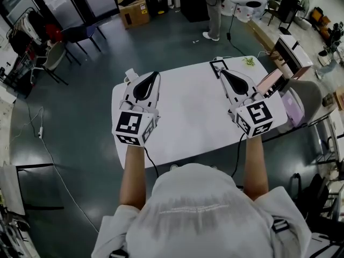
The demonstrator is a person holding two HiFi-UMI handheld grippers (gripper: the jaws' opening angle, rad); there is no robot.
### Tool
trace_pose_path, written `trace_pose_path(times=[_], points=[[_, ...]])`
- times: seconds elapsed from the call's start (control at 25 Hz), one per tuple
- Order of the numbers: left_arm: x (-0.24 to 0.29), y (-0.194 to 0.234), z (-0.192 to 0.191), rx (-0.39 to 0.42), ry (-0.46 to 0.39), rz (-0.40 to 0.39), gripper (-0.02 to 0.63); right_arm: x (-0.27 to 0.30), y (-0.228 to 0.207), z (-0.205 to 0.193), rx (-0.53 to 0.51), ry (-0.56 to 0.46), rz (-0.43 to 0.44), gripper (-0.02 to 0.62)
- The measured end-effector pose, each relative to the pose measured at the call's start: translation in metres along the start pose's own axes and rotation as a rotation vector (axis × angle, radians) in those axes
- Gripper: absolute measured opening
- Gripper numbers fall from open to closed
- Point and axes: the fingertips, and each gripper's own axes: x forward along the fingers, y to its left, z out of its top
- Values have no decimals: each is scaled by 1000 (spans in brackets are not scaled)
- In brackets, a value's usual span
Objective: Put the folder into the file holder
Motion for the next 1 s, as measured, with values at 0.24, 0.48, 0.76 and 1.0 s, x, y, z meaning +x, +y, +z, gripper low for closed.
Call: trace_pose_path(times=[0.24,0.48,0.76,1.0], points=[[3,-1,3,2,-3,-4,15,1,-4,-2,-1,11,-6,25],[3,-4,0,-2,1,-7,15,-2,-5,-7,1,21,-9,25],[2,-5,-4,-9,8,-9,15,-1,-4,-11,6,29,-7,25],[-2,-5,-3,-14,6,-7,15,-2,-1,-10,6,30,-4,25]])
